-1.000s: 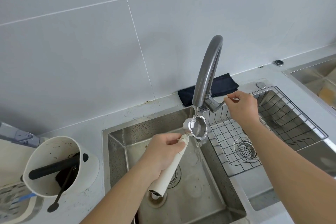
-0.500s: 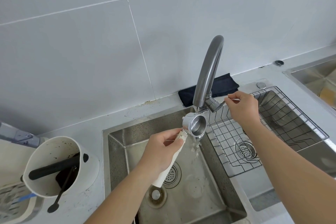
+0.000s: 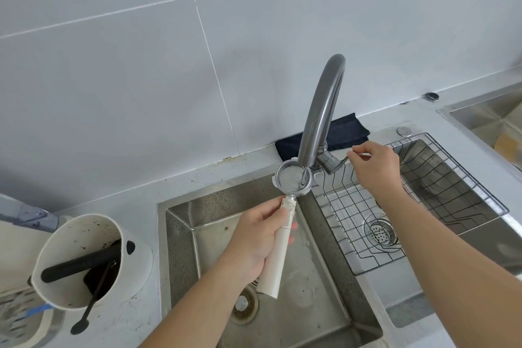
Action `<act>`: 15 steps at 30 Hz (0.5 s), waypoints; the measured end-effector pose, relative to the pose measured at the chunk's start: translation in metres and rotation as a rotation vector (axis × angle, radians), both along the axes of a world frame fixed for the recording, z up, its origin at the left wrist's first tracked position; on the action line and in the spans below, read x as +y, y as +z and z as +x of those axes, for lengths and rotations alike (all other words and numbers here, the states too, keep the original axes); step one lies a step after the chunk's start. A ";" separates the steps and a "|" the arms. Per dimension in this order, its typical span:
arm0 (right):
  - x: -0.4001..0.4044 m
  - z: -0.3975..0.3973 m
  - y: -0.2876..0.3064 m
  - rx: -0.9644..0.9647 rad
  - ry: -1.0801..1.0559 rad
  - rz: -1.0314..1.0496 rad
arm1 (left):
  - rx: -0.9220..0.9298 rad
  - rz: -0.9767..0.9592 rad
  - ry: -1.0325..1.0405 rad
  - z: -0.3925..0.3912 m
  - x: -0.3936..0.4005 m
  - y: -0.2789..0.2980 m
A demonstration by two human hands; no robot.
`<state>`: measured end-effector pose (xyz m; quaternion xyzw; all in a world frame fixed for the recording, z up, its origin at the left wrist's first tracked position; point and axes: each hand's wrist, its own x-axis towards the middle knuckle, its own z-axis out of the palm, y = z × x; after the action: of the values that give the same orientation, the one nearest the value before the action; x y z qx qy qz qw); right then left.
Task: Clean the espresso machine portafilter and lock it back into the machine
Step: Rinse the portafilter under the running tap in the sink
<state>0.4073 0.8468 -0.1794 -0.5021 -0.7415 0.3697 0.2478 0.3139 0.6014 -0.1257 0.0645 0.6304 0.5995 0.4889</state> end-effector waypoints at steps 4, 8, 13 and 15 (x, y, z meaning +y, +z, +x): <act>0.000 0.000 0.000 -0.002 -0.005 -0.001 | -0.071 0.035 0.021 0.004 0.006 0.000; 0.000 0.000 0.000 -0.012 -0.007 0.004 | -0.104 0.057 0.016 0.008 0.012 0.002; 0.000 -0.001 0.000 -0.016 -0.010 0.011 | -0.141 0.055 0.012 0.010 0.019 0.003; 0.000 -0.001 0.000 -0.013 -0.013 0.011 | -0.153 0.044 0.015 0.010 0.020 0.002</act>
<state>0.4066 0.8470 -0.1798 -0.5080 -0.7419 0.3605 0.2481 0.3241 0.6213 -0.1233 0.0246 0.5784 0.6199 0.5297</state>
